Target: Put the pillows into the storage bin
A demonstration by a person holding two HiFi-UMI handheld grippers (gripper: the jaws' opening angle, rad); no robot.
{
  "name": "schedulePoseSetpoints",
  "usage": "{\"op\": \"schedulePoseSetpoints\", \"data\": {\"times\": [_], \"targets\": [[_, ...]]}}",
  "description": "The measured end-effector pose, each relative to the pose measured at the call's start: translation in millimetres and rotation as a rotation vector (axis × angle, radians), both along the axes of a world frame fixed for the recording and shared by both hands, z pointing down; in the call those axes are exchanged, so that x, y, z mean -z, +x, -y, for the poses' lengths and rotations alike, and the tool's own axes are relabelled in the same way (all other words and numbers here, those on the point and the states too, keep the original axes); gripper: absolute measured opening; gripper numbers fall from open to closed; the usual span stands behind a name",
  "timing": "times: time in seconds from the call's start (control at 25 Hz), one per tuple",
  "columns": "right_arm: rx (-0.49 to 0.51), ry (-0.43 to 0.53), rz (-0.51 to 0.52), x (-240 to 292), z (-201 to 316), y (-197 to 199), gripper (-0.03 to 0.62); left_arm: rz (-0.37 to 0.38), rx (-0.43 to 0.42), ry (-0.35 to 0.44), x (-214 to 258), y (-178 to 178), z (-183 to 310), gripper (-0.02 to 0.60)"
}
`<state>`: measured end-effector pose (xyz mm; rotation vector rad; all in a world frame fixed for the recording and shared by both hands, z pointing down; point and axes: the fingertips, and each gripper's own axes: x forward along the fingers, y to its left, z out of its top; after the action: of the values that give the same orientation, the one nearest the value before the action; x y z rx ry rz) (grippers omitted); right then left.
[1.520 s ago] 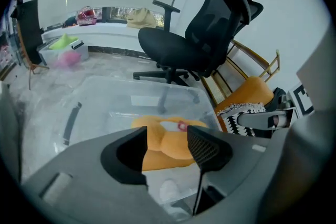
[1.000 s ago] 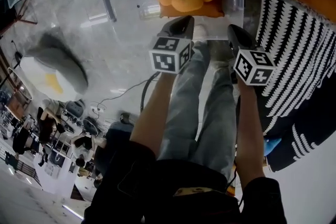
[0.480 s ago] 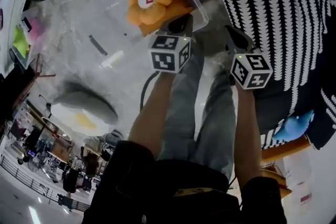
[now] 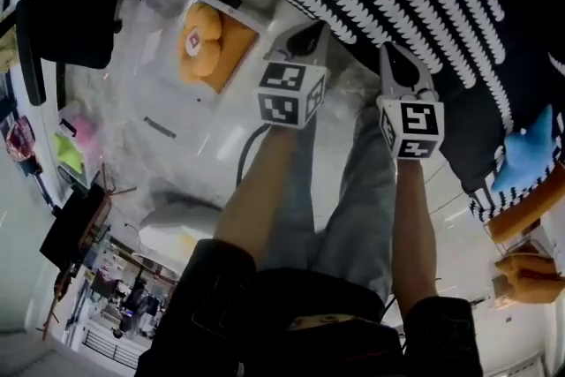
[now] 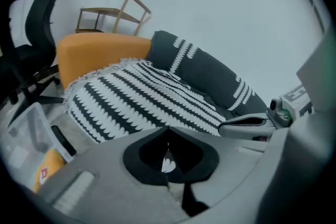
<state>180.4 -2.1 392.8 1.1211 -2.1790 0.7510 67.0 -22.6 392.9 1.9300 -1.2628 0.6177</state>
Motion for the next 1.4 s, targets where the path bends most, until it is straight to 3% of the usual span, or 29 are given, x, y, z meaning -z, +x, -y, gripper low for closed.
{"op": "schedulePoseSetpoints", "data": {"times": [0.16,0.28,0.32,0.52,0.72,0.88,1.0,1.16,1.4], "targets": [[-0.086,0.016,-0.011,-6.7,-12.2,68.6,0.003,-0.006,-0.112,0.018,-4.0,70.0,-3.0,0.009],[-0.334,0.123,-0.083,-12.9,-15.9,130.1,0.003,-0.077,-0.359,0.118,-15.4,137.0,17.7,0.011],[-0.379,0.135,-0.087,-14.7,-24.8,145.3,0.003,-0.084,-0.402,0.126,-18.5,153.0,12.4,0.01],[-0.527,0.128,-0.066,-18.3,-74.9,231.4,0.003,-0.08,-0.503,0.109,-22.8,235.0,-31.9,0.01],[-0.706,0.135,-0.047,-22.6,-114.3,308.9,0.003,-0.086,-0.665,0.102,-31.2,322.0,-54.8,0.01],[-0.863,0.154,-0.032,-27.0,-151.6,376.3,0.003,-0.048,-0.814,0.17,-33.8,396.3,-74.2,0.01],[-1.01,0.162,-0.016,-24.8,-190.0,419.3,0.003,-0.068,-0.938,0.188,-25.2,451.9,-99.3,0.011],[-1.135,0.155,-0.024,1.0,-237.4,467.1,0.003,-0.109,-1.035,0.191,1.6,517.7,-134.1,0.011],[-1.283,0.165,-0.027,8.2,-296.2,525.5,0.003,-0.122,-1.126,0.269,24.7,586.0,-158.3,0.011]]}}
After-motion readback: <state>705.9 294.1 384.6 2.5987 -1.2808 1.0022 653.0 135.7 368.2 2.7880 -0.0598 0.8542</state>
